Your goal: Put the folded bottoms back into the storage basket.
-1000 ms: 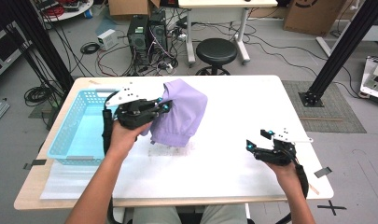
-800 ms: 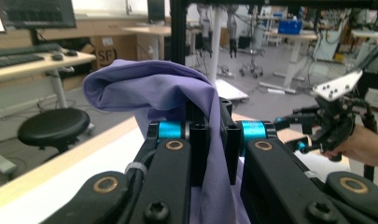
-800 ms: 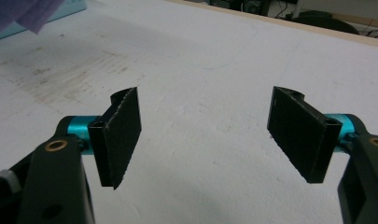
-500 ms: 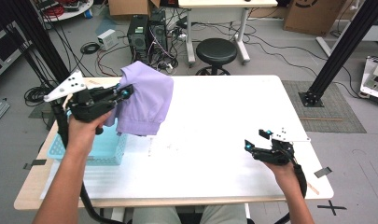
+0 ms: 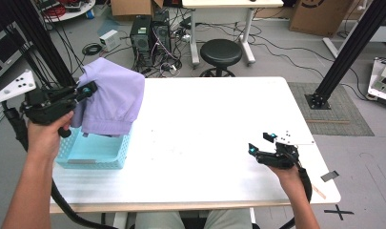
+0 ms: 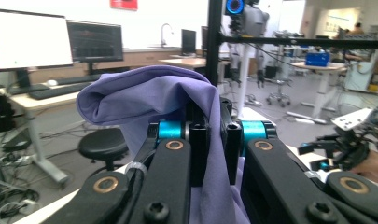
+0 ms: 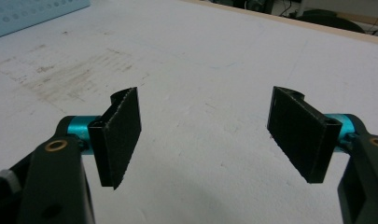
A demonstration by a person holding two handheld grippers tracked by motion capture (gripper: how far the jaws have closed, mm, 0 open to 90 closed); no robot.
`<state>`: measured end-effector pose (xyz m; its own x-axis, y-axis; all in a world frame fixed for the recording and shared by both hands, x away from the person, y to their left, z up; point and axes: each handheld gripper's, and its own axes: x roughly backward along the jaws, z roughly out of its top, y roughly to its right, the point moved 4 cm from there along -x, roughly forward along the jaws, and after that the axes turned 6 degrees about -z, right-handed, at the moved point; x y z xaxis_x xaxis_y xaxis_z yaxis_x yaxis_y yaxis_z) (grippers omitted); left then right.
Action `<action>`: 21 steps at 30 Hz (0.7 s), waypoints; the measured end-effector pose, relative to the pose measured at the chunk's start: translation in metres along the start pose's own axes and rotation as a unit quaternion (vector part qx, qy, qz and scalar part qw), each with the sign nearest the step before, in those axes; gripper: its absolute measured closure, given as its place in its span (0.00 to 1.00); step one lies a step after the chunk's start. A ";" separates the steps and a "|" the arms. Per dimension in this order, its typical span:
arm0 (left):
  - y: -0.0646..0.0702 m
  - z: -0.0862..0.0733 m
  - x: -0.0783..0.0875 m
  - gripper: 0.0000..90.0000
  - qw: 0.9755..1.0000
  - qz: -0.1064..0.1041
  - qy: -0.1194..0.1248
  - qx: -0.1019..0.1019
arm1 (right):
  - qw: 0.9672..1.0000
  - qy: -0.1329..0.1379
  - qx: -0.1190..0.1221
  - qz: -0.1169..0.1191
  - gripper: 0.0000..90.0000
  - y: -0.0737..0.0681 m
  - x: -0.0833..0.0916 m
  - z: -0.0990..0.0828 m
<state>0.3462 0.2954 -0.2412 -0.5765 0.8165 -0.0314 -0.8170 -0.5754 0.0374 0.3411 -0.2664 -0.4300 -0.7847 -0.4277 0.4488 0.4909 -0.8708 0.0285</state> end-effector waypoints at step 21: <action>-0.054 -0.083 0.035 0.36 0.963 0.255 -0.052 0.066 | 1.000 -0.006 0.006 0.004 0.29 -0.004 -0.003 0.000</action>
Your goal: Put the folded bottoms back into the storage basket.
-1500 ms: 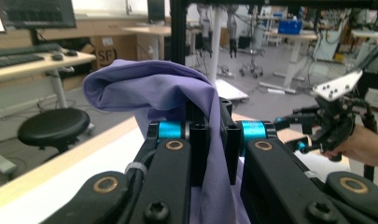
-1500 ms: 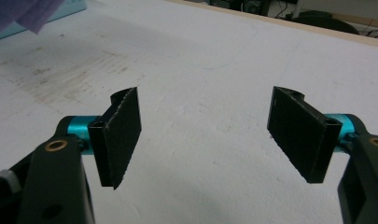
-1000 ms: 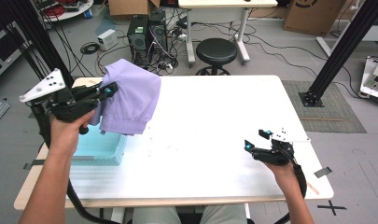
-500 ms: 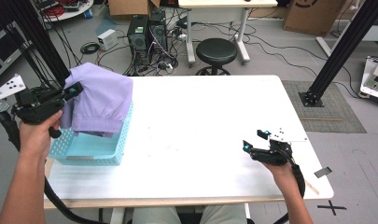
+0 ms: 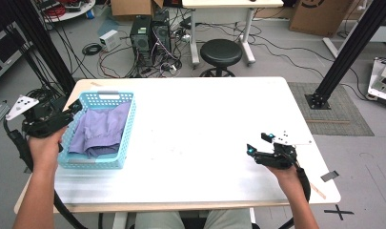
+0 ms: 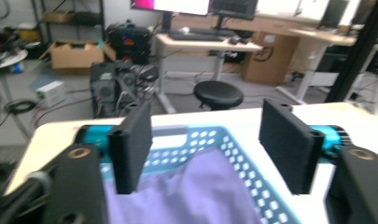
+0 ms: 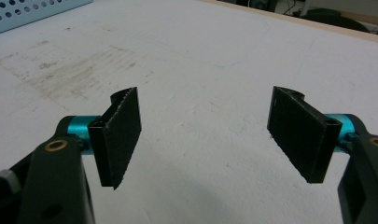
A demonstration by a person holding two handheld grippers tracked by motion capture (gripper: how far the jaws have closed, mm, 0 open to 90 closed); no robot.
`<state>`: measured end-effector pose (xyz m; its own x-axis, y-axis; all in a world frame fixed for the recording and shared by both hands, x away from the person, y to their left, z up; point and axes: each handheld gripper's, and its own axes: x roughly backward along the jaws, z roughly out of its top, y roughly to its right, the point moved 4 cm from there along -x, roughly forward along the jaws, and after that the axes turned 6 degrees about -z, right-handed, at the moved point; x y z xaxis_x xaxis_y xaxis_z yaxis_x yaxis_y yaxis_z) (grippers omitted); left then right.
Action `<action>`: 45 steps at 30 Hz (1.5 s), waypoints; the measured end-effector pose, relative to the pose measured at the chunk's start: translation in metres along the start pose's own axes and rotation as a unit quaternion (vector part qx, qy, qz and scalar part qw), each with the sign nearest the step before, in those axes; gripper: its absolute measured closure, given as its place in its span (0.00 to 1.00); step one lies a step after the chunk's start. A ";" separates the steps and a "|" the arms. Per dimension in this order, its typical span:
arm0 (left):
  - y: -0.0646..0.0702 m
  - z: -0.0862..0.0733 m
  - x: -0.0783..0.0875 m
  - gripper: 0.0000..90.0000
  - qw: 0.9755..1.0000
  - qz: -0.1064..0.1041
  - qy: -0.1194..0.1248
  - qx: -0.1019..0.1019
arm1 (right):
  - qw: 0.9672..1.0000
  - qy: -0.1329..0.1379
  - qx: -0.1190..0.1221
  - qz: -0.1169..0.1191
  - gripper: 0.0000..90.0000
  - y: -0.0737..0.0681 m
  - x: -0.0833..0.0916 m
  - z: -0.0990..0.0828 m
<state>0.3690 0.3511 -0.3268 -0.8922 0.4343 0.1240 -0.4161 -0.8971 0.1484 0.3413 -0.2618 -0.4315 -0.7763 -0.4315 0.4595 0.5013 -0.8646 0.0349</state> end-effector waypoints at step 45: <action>0.203 -0.079 -0.091 0.23 0.976 -0.209 -0.006 -0.064 | 1.000 0.012 0.005 0.001 0.29 -0.002 0.000 0.004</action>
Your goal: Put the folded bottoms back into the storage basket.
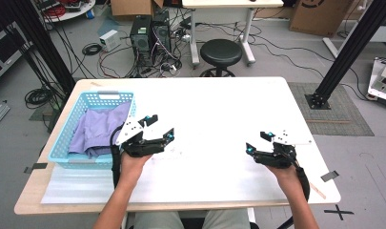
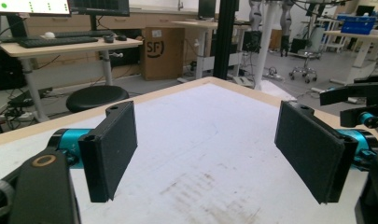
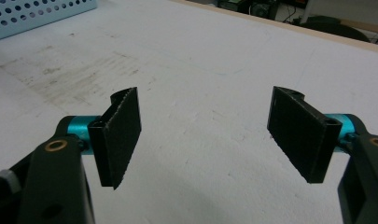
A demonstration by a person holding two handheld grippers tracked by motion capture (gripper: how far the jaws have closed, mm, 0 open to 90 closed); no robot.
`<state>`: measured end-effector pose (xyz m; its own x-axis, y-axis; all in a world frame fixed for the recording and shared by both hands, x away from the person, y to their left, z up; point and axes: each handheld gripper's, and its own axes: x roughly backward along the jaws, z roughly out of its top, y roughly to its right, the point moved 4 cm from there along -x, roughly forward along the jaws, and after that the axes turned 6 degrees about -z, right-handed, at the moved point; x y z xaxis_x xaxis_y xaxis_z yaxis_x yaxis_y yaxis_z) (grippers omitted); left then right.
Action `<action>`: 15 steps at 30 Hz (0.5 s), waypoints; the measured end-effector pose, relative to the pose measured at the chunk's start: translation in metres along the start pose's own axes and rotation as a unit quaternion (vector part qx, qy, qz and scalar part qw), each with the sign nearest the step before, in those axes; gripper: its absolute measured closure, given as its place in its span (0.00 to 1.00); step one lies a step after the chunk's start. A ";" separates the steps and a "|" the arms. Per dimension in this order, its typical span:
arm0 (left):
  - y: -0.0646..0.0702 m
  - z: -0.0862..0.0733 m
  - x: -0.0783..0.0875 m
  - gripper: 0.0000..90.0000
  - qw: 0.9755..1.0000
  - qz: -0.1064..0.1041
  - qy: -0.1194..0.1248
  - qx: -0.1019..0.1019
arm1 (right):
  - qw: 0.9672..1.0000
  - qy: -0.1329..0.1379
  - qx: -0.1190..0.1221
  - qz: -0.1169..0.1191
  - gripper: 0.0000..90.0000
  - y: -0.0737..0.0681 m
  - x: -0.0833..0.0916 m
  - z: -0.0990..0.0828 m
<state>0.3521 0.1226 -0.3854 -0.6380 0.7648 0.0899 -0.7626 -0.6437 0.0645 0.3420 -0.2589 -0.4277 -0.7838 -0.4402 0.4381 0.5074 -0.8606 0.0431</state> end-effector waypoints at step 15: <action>0.011 -0.026 -0.027 0.24 0.999 -0.019 -0.031 0.001 | 1.000 -0.001 -0.001 0.000 0.29 0.000 0.002 -0.003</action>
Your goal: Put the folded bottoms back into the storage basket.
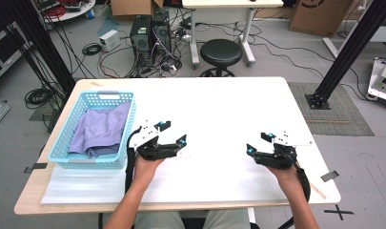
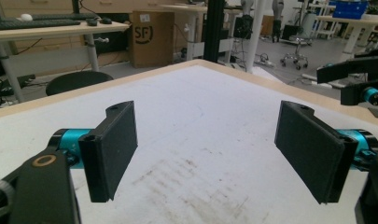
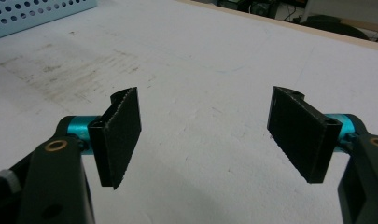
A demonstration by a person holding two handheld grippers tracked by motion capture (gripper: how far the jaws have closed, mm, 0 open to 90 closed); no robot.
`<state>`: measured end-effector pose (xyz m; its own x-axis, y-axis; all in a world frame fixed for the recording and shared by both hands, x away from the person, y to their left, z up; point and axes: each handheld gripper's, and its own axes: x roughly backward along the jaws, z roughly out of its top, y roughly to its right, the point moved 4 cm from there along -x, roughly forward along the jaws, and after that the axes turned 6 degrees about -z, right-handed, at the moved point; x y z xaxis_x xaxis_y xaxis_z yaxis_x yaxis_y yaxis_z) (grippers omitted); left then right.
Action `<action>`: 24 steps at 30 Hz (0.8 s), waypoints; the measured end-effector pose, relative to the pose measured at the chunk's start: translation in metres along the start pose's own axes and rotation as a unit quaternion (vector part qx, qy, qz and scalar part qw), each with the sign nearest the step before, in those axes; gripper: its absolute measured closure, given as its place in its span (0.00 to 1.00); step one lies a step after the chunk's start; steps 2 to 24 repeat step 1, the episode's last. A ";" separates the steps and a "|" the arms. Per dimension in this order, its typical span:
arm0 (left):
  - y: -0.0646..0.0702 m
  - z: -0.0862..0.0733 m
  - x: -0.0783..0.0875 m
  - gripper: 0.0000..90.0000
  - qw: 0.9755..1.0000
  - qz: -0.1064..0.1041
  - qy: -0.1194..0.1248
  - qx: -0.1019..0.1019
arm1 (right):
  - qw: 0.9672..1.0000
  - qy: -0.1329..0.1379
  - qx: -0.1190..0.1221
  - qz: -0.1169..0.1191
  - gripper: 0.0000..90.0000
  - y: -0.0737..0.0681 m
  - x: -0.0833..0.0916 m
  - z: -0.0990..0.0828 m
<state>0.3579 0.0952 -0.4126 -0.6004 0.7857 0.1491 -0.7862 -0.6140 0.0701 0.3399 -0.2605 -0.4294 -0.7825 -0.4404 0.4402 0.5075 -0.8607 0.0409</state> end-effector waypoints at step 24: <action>0.000 -0.001 0.000 0.23 1.000 -0.003 -0.002 0.000 | 1.000 0.000 0.000 0.000 0.29 0.000 0.000 0.000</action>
